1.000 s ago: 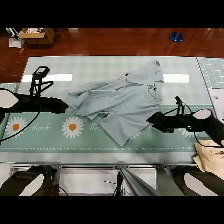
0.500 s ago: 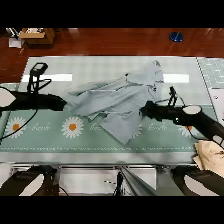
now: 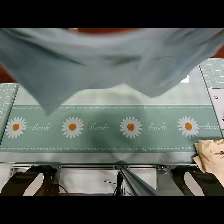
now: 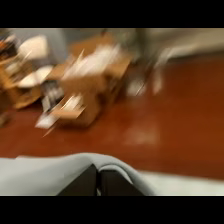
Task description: Fold the shirts.
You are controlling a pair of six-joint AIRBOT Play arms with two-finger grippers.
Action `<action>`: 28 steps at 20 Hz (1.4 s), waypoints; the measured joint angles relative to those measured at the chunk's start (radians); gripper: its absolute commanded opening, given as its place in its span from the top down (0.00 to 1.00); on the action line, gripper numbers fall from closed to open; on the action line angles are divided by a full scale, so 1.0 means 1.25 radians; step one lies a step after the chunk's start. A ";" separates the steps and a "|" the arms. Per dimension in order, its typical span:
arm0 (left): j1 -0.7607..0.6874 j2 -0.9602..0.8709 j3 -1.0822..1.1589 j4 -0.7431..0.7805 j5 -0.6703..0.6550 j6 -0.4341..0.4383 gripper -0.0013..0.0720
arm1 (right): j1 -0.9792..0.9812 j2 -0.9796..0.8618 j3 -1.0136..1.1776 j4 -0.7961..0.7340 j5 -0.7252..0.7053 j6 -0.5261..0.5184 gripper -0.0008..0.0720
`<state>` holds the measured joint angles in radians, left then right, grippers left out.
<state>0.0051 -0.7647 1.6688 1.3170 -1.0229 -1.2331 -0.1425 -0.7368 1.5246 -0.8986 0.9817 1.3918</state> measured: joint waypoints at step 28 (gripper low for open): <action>0.004 -0.230 -0.276 0.015 -0.135 -0.093 0.96 | -0.025 -0.379 0.018 -0.241 0.270 0.094 0.96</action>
<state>0.0097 -1.0523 1.3239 1.3357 -1.1912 -1.3499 -0.1741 -1.2102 1.5475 -1.1999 1.3190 1.5097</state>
